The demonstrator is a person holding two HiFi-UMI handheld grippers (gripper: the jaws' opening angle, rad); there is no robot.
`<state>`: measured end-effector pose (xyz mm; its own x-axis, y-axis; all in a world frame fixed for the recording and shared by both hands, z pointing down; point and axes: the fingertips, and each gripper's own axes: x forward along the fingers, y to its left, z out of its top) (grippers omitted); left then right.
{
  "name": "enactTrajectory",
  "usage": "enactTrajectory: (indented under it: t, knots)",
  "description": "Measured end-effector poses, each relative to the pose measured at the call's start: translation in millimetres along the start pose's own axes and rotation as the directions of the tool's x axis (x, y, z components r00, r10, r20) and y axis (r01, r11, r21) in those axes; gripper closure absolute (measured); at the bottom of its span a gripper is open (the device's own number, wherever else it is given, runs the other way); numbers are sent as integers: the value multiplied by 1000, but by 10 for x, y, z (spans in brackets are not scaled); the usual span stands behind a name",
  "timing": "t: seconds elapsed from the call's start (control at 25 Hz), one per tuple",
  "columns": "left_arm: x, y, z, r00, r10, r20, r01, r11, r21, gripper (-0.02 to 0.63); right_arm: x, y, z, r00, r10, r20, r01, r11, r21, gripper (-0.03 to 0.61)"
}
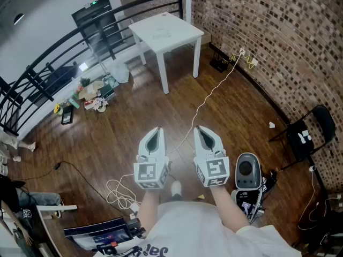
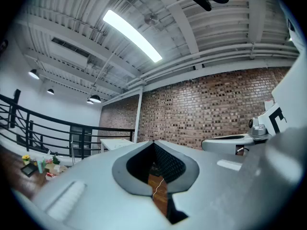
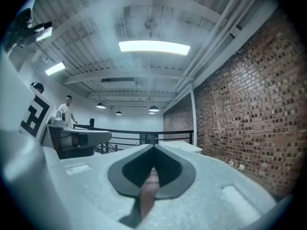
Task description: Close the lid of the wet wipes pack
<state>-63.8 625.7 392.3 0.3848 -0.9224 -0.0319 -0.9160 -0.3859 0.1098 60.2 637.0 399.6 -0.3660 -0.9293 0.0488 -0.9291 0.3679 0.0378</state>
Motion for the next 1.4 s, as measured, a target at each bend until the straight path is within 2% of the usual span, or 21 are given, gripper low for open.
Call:
enactTrajectory:
  t: [0.16,0.32,0.56,0.68,0.84,0.96,1.08,1.24,1.4]
  knots:
    - [367,463,-30,1000,9,-13,-9,1000,-2,600,544,96,-25,1000,14,-8,-14,1000,9,590]
    - [822,692,-105,999,-3,-36,3,1000,-21,600,1061,13,-75,999,27,-28,-27,1000,7,589]
    - [1769,879,-281,998,-6,-57,6,1000,-3,600,1988,-573,-178,999,39,-18,-38,999,34,590]
    - [2428,1072,-259,999,22,-49,-22,1000,-4,600,2572,-914,-111,998,60,4,-60,998,25,589]
    - [3354,1100,-141,999,39,-33,-38,999,14,599,3247,-1518,30,995,93,27,-94,995,19,591]
    - [3865,1065,-66,998,47,-32,-45,998,45,600,3693,-1985,98,995,89,34,-91,995,41,590]
    - [4312,1144,-124,996,63,-62,-61,997,42,600,4126,-2349,84,996,90,20,-92,990,104,590]
    - [4801,1362,-189,988,107,-114,-104,994,34,600,4620,-2501,-4,989,146,-24,-142,981,135,591]
    - [5151,1705,-259,986,137,-98,-136,991,20,599,5078,-2398,-154,980,197,-40,-191,973,127,590]
